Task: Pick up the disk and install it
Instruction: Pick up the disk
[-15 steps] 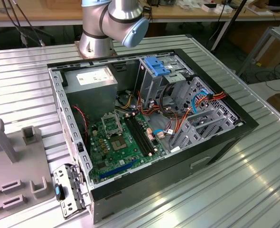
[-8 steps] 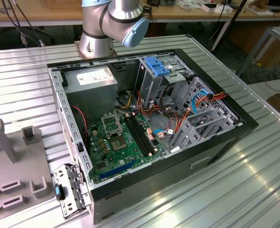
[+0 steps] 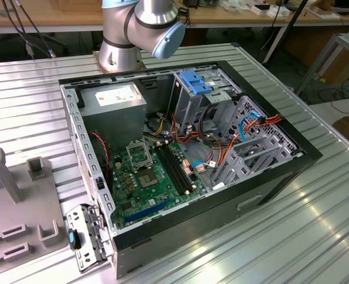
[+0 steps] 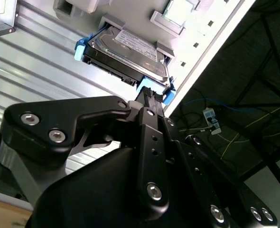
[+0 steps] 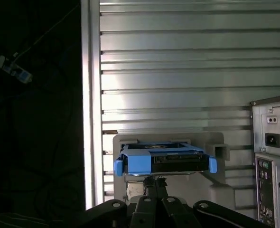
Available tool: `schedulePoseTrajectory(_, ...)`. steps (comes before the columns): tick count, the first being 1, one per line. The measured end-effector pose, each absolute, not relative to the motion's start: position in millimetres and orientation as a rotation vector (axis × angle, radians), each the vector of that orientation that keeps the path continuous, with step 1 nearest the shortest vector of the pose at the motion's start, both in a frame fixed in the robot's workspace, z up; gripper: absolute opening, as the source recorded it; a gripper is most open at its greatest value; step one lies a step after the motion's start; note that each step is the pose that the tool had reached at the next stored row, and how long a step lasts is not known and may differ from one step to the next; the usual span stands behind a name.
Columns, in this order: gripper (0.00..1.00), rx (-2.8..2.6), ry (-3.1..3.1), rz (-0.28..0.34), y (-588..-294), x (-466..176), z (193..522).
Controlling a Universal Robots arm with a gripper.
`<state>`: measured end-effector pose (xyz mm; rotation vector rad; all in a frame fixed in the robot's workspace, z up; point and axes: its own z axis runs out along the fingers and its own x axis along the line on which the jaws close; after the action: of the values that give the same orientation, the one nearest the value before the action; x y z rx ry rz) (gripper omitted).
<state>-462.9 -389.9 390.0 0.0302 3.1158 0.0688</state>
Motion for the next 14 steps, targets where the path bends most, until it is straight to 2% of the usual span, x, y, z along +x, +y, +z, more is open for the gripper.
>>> schedulePoseTrajectory(14, 0.11, -0.260, 3.109, 0.072, -390.0, -464.8, 390.0)
